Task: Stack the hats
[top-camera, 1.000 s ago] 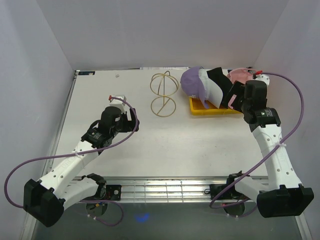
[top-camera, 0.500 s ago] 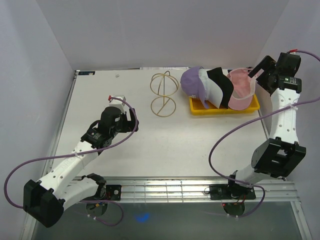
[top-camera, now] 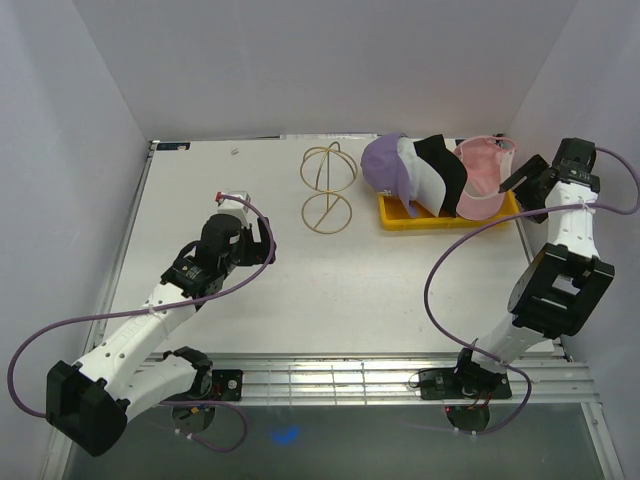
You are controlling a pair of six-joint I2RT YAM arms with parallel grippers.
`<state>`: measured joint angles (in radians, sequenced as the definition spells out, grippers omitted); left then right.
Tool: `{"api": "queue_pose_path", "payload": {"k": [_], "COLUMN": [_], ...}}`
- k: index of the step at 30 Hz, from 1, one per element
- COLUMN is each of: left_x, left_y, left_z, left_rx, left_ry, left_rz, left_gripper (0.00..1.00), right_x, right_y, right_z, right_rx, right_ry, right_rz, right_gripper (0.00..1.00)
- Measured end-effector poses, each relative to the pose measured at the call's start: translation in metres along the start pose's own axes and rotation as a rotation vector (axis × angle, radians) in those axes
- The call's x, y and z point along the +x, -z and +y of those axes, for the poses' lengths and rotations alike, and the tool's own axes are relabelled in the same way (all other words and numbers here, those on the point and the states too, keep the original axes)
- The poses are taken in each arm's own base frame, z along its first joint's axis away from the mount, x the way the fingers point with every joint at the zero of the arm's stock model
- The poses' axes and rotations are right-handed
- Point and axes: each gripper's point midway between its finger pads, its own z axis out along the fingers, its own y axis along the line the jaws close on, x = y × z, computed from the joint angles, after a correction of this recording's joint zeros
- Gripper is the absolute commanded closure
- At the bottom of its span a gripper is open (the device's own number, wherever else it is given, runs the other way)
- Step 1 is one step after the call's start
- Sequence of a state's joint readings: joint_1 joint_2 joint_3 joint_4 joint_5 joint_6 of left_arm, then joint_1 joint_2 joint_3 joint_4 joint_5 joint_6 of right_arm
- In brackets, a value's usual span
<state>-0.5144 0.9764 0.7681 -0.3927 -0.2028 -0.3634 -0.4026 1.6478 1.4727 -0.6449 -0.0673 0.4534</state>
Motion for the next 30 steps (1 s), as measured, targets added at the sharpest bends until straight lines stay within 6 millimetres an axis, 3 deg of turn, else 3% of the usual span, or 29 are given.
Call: {"api": "queue_pose_path", "payload": {"k": [6, 10, 17, 30], "left_x": [0.000, 0.000, 0.000, 0.004], "left_y": [0.000, 0.000, 0.000, -0.003], "left_z": [0.000, 0.000, 0.000, 0.001], "left_rx": [0.000, 0.001, 0.000, -0.005], "left_ry": [0.000, 0.000, -0.001, -0.005], "left_rz": [0.000, -0.001, 0.002, 0.015], "left_gripper": [0.02, 0.02, 0.02, 0.02], "right_x": [0.028, 0.049, 0.057, 0.053], "right_y": [-0.031, -0.048, -0.065, -0.081], "right_z": [-0.006, -0.008, 0.015, 0.005], "right_rx": [-0.025, -0.026, -0.059, -0.007], "right_ry": [-0.011, -0.020, 0.007, -0.053], "right_rz": [0.070, 0.125, 0.122, 0.073], "right_gripper": [0.32, 0.32, 0.37, 0.38]}}
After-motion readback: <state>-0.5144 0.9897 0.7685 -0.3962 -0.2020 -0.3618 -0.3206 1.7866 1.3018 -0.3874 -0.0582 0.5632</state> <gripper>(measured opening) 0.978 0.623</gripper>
